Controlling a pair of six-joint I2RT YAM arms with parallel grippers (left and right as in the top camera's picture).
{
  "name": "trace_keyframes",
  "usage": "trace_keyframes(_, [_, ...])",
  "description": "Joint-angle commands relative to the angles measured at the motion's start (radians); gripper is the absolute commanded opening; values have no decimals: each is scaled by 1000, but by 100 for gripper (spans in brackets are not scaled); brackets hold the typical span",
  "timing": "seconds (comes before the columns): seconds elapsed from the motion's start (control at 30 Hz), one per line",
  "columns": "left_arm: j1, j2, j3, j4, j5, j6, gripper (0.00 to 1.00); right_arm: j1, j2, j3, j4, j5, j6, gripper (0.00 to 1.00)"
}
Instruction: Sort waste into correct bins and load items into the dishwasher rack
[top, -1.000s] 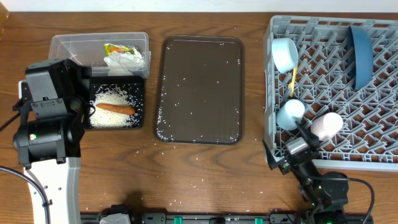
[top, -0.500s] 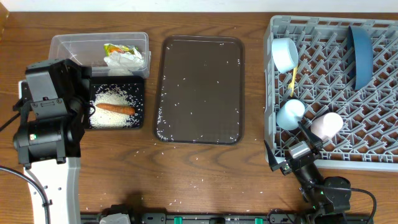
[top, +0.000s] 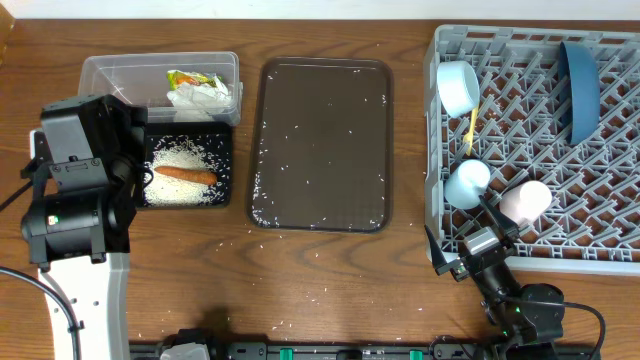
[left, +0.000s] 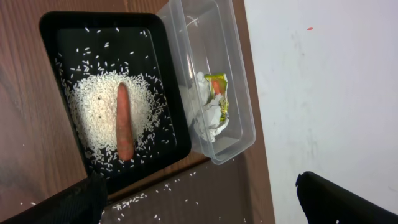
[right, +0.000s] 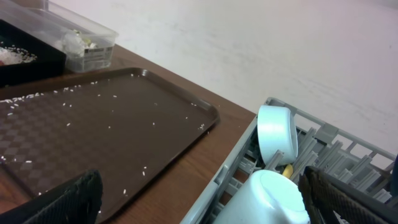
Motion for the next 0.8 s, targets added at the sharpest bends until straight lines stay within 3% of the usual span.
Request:
trace_keyframes(0.0, [4,3,2,0,-9,-1,99,8,-9,-2,-5,7,-8,99])
trace_keyframes(0.43, [4,-54,-20,-156,-74,103,99,8,-9,-2,-5,7,-8,99])
trace_keyframes(0.5, [4,-108,-52,-99,-84,257,99,8,-9,-2,-5,7,-8,99])
trace_keyframes(0.63, [4,-261,-194,140,-2,729,99,8,-9,-2,-5,7,-8,99])
trace_keyframes(0.77, [-7,-449,-410,301,55,974,99,8,-9,-2,-5,7,-8,99])
